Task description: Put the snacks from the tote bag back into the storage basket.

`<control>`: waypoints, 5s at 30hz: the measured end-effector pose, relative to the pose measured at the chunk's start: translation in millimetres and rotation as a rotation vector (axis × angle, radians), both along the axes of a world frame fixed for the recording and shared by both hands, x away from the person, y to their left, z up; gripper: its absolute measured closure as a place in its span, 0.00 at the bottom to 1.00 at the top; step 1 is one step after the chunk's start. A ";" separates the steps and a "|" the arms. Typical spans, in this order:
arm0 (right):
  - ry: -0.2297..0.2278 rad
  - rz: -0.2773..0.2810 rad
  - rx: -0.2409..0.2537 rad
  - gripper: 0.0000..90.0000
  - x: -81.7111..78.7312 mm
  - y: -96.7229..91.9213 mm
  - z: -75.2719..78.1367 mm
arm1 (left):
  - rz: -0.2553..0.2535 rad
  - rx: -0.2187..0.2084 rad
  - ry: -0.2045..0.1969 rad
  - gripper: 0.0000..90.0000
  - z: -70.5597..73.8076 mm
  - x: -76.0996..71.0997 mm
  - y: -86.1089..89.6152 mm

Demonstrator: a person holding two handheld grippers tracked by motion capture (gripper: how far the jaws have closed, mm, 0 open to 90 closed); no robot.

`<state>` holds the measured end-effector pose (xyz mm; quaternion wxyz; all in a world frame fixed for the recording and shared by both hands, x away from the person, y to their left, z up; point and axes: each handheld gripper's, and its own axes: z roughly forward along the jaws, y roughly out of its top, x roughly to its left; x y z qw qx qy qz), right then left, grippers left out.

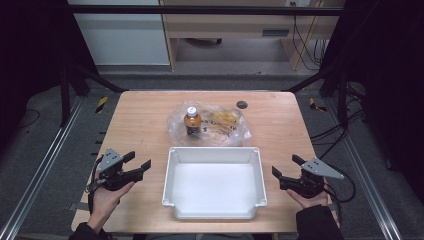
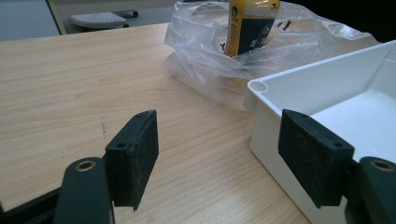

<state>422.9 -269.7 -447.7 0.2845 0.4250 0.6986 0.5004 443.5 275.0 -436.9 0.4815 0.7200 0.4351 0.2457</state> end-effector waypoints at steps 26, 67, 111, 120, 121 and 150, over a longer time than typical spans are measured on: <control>0.011 -0.007 -0.011 0.15 -0.4 0.2 -0.6 | -0.006 -0.034 -0.018 0.33 10.6 1.0 -6.8; 0.024 -0.015 -0.010 0.15 1.2 0.3 -0.5 | -0.046 -0.021 -0.061 0.34 34.7 32.5 -38.5; 0.027 -0.018 -0.015 0.15 2.4 0.7 -1.2 | -0.059 -0.026 -0.074 0.37 42.9 68.3 -73.6; 0.029 -0.017 -0.016 0.15 2.4 0.7 -1.4 | -0.067 -0.018 -0.078 0.38 43.9 74.4 -81.7; 0.029 -0.017 -0.016 0.15 2.4 0.7 -1.4 | -0.068 -0.019 -0.078 0.38 44.1 75.1 -82.6; 0.028 -0.016 -0.015 0.15 3.0 0.5 -1.4 | -0.073 -0.009 -0.104 0.40 52.4 96.6 -103.0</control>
